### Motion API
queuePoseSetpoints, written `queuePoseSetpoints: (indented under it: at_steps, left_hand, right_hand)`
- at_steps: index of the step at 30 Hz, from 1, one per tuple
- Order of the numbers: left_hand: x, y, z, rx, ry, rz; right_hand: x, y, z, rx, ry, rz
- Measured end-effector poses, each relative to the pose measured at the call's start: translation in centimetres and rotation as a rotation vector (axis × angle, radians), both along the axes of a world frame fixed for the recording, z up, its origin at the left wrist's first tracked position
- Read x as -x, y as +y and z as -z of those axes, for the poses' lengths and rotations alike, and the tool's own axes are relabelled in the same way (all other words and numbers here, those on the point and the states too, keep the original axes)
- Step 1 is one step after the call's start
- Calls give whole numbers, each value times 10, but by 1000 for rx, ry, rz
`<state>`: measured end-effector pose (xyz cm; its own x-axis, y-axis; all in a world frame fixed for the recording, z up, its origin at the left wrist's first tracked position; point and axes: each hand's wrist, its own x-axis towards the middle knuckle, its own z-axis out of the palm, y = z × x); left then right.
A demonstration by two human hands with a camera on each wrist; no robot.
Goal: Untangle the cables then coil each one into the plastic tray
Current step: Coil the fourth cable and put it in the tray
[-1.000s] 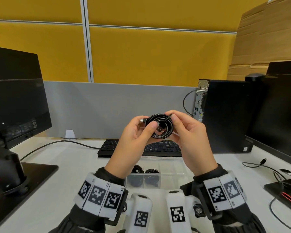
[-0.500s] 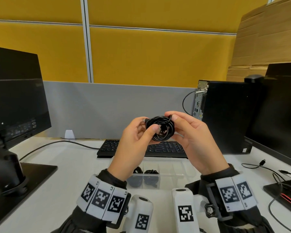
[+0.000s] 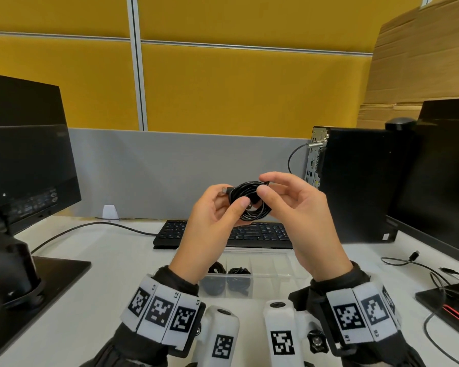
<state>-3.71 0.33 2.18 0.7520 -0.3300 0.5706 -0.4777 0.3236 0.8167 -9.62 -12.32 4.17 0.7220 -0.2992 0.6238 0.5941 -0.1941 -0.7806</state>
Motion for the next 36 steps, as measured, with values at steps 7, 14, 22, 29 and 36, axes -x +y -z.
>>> queuePoseSetpoints:
  at_steps: [7,14,22,29,36]
  left_hand:
    - [2,-3,1,34,31,3]
    - [-5,4,4,-195,55,4]
    - [-3,-11,-1,-735,-175,-145]
    - [2,-26,22,-599,-96,-38]
    - [-5,-45,43,-614,0,-3]
  right_hand:
    - [2,-7,-3,117,80,12]
    - [-4,-12,5,392,110,236]
    - [1,-12,7,631,344,139]
    - [14,-16,17,788,356,180]
    - [8,-27,28,984,434,177]
